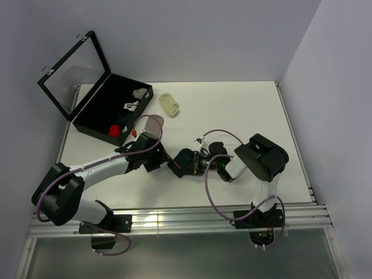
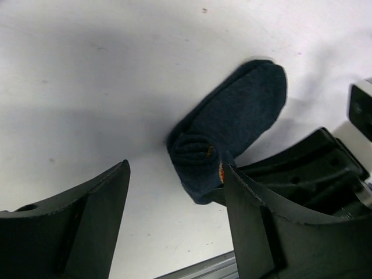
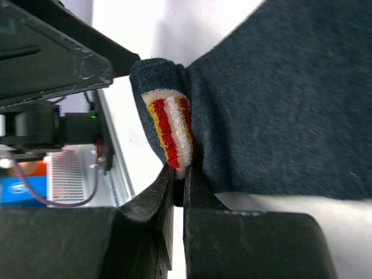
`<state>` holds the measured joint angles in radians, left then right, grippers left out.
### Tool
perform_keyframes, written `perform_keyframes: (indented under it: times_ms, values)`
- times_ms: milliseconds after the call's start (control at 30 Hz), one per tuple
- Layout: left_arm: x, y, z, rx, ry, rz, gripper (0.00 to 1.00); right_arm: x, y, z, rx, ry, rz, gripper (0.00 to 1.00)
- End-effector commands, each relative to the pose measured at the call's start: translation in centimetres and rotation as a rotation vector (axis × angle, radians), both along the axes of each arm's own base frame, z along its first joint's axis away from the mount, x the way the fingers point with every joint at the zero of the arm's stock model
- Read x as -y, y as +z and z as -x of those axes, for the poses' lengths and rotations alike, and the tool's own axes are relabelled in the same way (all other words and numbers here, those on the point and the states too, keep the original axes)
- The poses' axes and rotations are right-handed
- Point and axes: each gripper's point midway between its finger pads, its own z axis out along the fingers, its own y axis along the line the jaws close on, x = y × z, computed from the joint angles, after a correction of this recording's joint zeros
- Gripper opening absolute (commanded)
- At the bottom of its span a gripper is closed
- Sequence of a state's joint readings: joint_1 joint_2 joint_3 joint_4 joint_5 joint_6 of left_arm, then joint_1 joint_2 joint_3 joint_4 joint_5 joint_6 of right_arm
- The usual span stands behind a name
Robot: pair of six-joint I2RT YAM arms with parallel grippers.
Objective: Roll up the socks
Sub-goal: Roll the sock at the center of the board.
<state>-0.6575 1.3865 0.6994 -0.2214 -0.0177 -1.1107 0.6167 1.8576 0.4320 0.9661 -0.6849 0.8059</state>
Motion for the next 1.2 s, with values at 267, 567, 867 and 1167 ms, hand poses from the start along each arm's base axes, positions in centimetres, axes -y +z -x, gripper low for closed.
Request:
perform_keyframes:
  times_ms: [267,567,867,1167]
  values:
    - [2.0,-1.6,-0.3,-0.007,-0.084,0.01,0.63,1.5,-2.7,1.5,-0.181,-0.017,0.014,0.0]
    - [2.0,-4.2,0.1,-0.084,-0.113,-0.065,0.5,2.0,-2.4,0.6,-0.116,-0.028,0.092,0.16]
    - [1.4,-5.2,0.2,-0.136,-0.126,-0.152,0.31,3.7,0.9,-2.2,0.132,-0.11,0.318,0.41]
    - [1.9,-4.3,-0.2,-0.127,-0.158,-0.166,0.3,3.4,5.1,-3.5,0.518,-0.165,0.627,0.47]
